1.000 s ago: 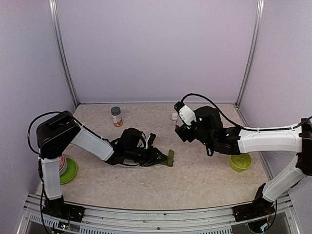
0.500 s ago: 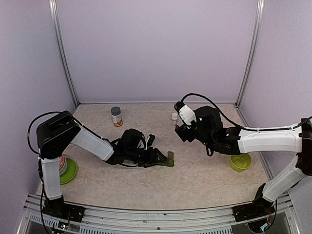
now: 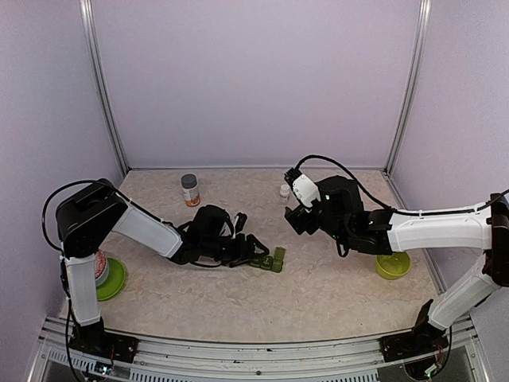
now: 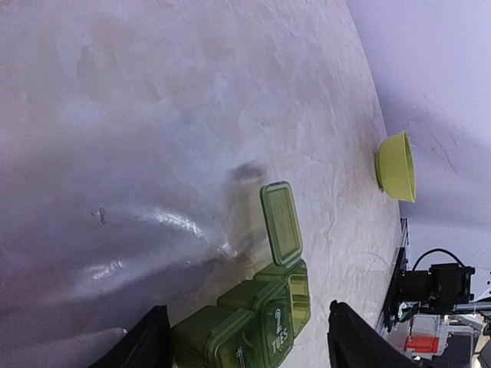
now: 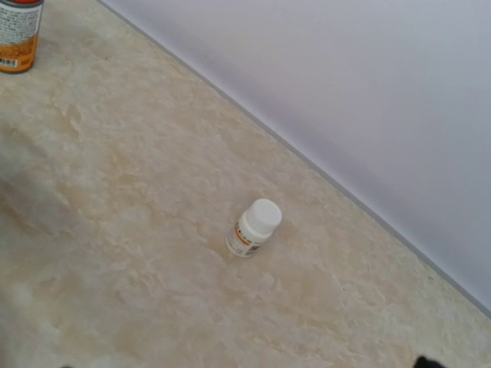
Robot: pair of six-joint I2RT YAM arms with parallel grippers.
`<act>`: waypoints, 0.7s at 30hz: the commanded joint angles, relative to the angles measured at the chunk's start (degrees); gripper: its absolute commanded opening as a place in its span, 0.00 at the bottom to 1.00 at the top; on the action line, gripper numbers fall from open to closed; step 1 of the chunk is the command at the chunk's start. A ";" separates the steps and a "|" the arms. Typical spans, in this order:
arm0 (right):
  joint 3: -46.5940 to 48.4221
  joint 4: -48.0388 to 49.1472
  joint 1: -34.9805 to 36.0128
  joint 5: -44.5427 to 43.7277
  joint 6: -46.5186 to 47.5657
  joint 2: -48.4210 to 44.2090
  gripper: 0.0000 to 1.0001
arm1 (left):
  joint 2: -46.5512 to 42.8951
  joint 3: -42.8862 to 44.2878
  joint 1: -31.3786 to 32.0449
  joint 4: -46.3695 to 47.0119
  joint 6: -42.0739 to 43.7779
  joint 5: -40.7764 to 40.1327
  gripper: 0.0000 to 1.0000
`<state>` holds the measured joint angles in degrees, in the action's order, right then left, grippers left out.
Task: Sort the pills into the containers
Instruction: Place the pill container at the center of the board.
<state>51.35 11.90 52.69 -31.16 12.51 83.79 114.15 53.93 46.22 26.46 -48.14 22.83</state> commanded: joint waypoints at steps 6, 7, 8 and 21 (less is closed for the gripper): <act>-0.13 -1.79 -0.25 0.26 -1.71 0.82 0.97 | -2.24 0.29 -1.39 -0.31 1.33 -1.34 0.71; -0.17 -2.21 -0.30 0.38 -1.90 0.91 0.99 | -2.68 0.10 -1.38 -0.65 1.38 -1.61 0.72; -0.27 -2.44 -0.26 0.69 -2.08 0.93 1.00 | -3.16 -0.27 -1.39 -0.94 1.62 -2.19 0.73; 4.39 -9.03 1.48 13.06 -0.57 8.41 1.00 | -17.96 -9.12 -3.80 -5.09 4.70 -9.37 0.99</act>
<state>52.66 6.87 53.01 -22.76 11.35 88.40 101.65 46.76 44.36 23.55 -45.80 17.28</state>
